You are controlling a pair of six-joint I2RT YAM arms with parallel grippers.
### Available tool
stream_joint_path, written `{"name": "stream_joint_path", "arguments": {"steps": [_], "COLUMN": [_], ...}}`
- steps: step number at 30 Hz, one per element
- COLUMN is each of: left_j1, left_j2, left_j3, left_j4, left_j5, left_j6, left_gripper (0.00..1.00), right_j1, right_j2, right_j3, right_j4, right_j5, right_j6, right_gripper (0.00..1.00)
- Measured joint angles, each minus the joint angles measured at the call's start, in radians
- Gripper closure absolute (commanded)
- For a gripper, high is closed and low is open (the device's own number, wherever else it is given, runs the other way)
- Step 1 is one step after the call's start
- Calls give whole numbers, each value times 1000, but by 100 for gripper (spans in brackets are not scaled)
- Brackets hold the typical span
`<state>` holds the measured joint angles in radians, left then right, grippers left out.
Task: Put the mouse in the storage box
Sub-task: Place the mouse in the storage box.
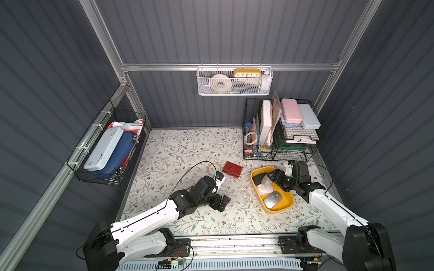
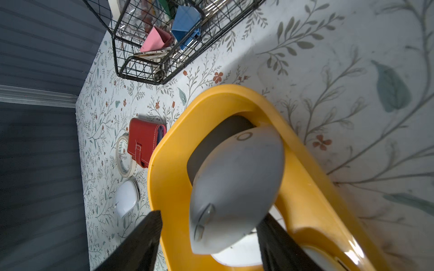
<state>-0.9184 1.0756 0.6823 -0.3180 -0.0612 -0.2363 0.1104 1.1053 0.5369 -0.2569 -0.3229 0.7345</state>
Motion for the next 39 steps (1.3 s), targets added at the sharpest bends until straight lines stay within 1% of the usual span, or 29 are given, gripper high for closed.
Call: {"name": "stream_joint_path", "arguments": {"steps": [10, 18, 26, 30, 34, 39], "left_j1": [75, 130, 185, 220, 237, 238], "left_j2": [76, 161, 202, 215, 212, 194], "left_j3": [7, 75, 103, 103, 102, 94], "left_j4": [-14, -26, -25, -27, -24, -19], "left_j5": [-14, -16, -14, -14, -9, -1], "left_j6": [-1, -1, -2, -8, -15, -21], "left_gripper": [1, 1, 1, 1, 1, 1], "right_j1": [0, 0, -6, -10, -11, -11], "right_j2": [-107, -152, -88, -43, 13, 68], "right_j3": [0, 0, 30, 54, 83, 95], "right_j4": [-97, -130, -131, -113, -93, -67], "right_j5": [52, 120, 124, 109, 65, 14], "right_j6": [-48, -61, -78, -74, -69, -53], "right_gripper": [29, 29, 42, 47, 51, 55]}}
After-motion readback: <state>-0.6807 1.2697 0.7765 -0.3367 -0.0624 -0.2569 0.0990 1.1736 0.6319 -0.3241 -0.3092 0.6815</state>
